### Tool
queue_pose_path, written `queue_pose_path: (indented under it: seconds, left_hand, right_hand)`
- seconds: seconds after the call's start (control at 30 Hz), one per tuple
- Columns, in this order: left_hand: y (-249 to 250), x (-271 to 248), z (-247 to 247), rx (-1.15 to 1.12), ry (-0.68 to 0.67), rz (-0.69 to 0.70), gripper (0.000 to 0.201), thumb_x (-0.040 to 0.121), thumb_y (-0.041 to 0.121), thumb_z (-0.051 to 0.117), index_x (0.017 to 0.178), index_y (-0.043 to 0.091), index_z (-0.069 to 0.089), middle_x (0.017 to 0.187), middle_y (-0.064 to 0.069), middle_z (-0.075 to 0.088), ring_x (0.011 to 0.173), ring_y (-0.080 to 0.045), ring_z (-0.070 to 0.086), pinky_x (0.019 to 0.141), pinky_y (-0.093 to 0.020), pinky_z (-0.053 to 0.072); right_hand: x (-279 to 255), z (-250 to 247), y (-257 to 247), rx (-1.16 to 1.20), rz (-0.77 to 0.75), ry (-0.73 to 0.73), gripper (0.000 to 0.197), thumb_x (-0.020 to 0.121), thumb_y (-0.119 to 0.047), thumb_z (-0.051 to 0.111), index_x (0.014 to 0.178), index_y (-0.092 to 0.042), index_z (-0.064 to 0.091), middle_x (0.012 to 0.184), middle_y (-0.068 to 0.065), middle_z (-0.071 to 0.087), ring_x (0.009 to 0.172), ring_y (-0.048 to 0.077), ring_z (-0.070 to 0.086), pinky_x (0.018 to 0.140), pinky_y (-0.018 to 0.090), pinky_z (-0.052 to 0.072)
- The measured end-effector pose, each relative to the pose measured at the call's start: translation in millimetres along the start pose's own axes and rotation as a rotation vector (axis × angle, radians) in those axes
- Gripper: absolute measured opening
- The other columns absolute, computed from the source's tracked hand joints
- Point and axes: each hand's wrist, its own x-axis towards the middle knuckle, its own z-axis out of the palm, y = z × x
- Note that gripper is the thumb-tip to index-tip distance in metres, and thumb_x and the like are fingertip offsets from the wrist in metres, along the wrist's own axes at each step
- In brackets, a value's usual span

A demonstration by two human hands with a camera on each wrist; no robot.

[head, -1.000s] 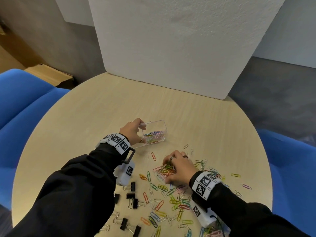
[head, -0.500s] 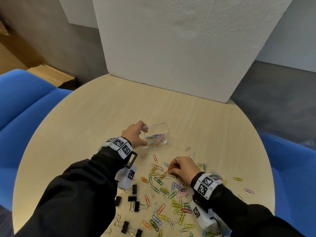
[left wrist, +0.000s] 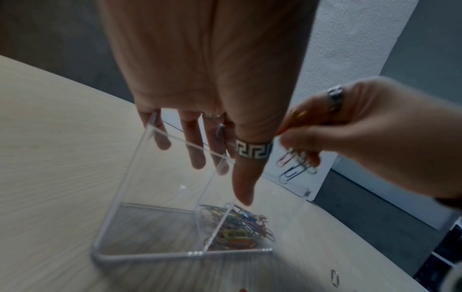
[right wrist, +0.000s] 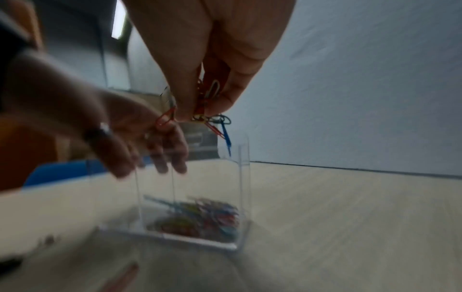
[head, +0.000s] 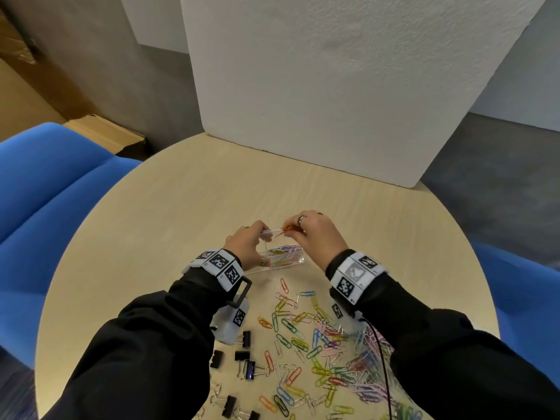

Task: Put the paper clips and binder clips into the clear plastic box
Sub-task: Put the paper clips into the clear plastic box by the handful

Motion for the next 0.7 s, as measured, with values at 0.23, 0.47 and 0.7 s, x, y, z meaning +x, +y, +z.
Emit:
queue_pose_path:
  seconds: [0.23,0.47,0.7]
  left_hand:
    - [-0.8,-0.3,-0.2,0.009,-0.003,0.016,0.05,0.075,0.02,0.075,0.115,0.017,0.045,0.12,0.007,0.057,0.113,-0.018,0.048,0.1,-0.041,0.038]
    - [-2.7,0.7,-1.3,-0.009,-0.018,0.03,0.049,0.074,0.021,0.076,0.114,0.018,0.047,0.122,0.008,0.057,0.114,-0.018,0.047,0.098,-0.041,0.037]
    - [-0.9,0.5,-1.9,0.003,-0.021,0.026,0.048,0.076,0.02,0.075,0.115,0.018,0.046,0.123,0.007,0.057,0.114,-0.019,0.047,0.099,-0.041,0.036]
  right_hand:
    - [1.5,29.0,11.0,-0.282,-0.089,-0.184,0.028,0.088,-0.023,0.057,0.114,-0.012,0.064,0.11,0.009,0.066,0.104,0.028,0.057,0.082,0.038,0.05]
    - [-39.0,25.7,1.6,-0.172,-0.343,0.0,0.032,0.088,-0.038,0.045,0.078,-0.017,0.067,0.076,-0.003,0.066,0.067,0.011,0.06,0.065,0.025,0.051]
    - [-99.9,73.8,24.0,-0.449,-0.562,-0.638,0.047,0.09,-0.043,0.026,0.117,-0.027,0.061,0.13,-0.01,0.056,0.119,0.021,0.055,0.087,0.044,0.051]
